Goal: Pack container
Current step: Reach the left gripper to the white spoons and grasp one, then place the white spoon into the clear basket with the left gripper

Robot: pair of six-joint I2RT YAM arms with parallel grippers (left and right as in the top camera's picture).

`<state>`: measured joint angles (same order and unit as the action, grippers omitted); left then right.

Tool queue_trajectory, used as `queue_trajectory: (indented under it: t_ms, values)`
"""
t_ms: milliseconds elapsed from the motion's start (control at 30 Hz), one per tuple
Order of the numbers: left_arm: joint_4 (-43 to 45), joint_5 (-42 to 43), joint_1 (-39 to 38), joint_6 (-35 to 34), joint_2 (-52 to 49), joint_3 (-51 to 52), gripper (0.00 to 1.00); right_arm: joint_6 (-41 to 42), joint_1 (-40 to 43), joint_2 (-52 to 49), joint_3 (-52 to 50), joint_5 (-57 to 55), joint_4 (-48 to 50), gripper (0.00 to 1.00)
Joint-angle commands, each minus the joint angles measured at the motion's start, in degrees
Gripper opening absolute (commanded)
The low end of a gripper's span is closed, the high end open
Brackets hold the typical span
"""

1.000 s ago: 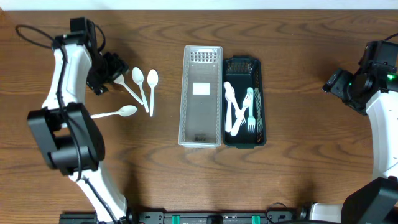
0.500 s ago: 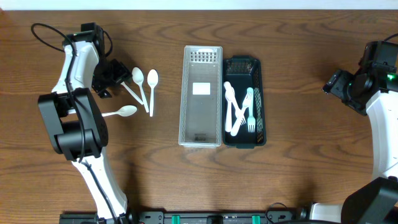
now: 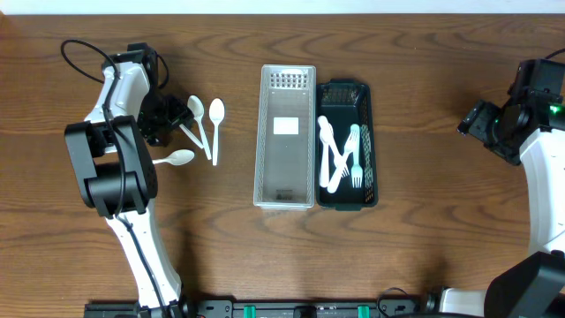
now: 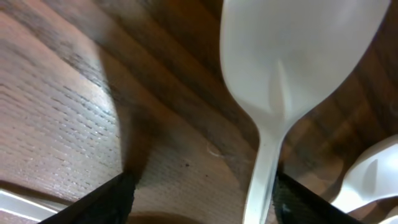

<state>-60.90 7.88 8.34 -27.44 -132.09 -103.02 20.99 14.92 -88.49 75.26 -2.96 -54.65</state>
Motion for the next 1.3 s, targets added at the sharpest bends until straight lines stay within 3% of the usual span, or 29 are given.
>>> queue_trajectory:
  t_ms: [0,267,533,767,967,1267]
  values:
    - [-0.11,-1.11,-0.07,-0.26,-0.74,-0.72,0.63,0.39,0.39,-0.28,0.0,0.22,-0.39,0.82]
    - [-2.16,-1.09,-0.07,3.28,-0.72,-0.72,0.07,0.39,0.39,-0.28,0.0,0.26,-0.94,0.82]
    - [-4.81,-1.07,-1.4,7.1,4.02,-1.66,0.06,0.35,0.39,-0.28,0.0,0.22,-1.07,0.82]
    - [-5.92,-1.07,-5.46,8.39,15.32,-3.04,0.06,0.11,0.39,-0.28,0.0,0.2,-1.07,0.82]
    - [-7.67,-1.07,-15.5,8.35,22.82,-3.02,0.06,0.11,0.39,-0.28,0.0,0.22,-1.07,0.82]
    - [-6.71,-2.32,-33.79,9.64,21.05,-1.66,0.06,0.11,0.39,-0.28,0.0,0.2,-1.11,0.81]
